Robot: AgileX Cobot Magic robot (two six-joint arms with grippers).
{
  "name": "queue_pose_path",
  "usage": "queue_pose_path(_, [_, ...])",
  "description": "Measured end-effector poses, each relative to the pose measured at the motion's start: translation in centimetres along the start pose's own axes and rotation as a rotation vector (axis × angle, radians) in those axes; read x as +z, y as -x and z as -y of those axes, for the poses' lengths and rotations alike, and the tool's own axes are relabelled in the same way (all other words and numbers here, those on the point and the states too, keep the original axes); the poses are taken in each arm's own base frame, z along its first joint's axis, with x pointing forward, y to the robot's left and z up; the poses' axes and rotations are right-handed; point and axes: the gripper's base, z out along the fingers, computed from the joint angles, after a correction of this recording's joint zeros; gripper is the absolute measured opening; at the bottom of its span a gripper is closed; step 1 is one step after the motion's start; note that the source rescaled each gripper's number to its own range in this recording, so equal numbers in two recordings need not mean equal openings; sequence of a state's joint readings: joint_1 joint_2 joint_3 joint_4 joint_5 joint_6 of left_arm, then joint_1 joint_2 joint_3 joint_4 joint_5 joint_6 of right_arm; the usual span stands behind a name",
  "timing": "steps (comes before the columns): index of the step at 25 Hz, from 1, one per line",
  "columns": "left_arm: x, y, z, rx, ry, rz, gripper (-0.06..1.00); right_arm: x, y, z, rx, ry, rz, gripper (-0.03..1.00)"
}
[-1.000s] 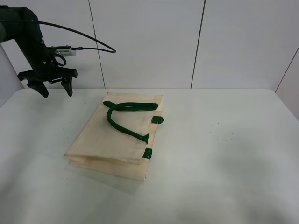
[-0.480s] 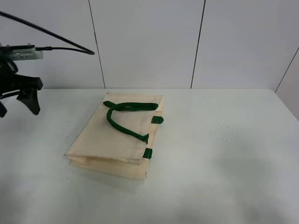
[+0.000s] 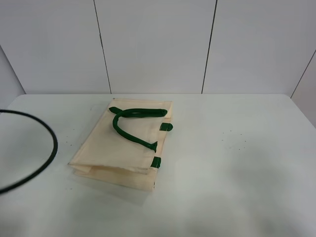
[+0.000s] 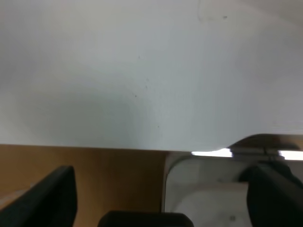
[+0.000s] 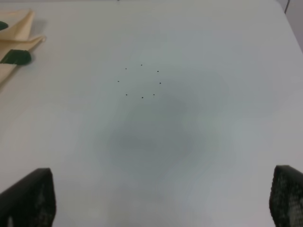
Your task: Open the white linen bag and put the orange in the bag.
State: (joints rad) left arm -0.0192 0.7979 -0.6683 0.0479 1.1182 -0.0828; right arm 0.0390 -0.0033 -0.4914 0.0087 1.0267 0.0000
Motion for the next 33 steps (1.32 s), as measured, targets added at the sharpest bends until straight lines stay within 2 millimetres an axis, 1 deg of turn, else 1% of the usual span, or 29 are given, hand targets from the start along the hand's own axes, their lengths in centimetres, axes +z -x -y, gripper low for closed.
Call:
queue_pose_path(1, [0.3,-1.1,-0.1,0.002,-0.002,0.026,0.96,0.0,0.0,0.0,0.0,0.0,0.0,1.0])
queue_pose_path(4, [0.3,-4.2,-0.3,0.013,-0.009,0.142,0.96,0.0,0.0,0.0,0.0,0.0,0.0,1.0])
queue_pose_path(6, [0.0,-5.7,-0.4,0.016,-0.013,0.226,0.96,0.0,0.0,0.0,0.0,0.0,0.0,1.0])
queue_pose_path(11, [-1.5,-8.6,-0.6,0.008,-0.029,0.461,0.96,0.0,0.0,0.0,0.0,0.0,0.0,1.0])
queue_pose_path(17, [-2.4,-11.2,-0.8,-0.001,-0.039,0.651,0.96,0.0,0.0,0.0,0.0,0.0,0.0,1.0])
queue_pose_path(20, [-2.5,-11.6,-0.9,-0.002,-0.04,0.678,0.96,0.0,0.0,0.0,0.0,0.0,0.0,1.0])
queue_pose_path(33, [-2.5,-11.7,-0.8,-0.002,-0.042,0.68,0.96,0.0,0.0,0.0,0.0,0.0,0.0,1.0])
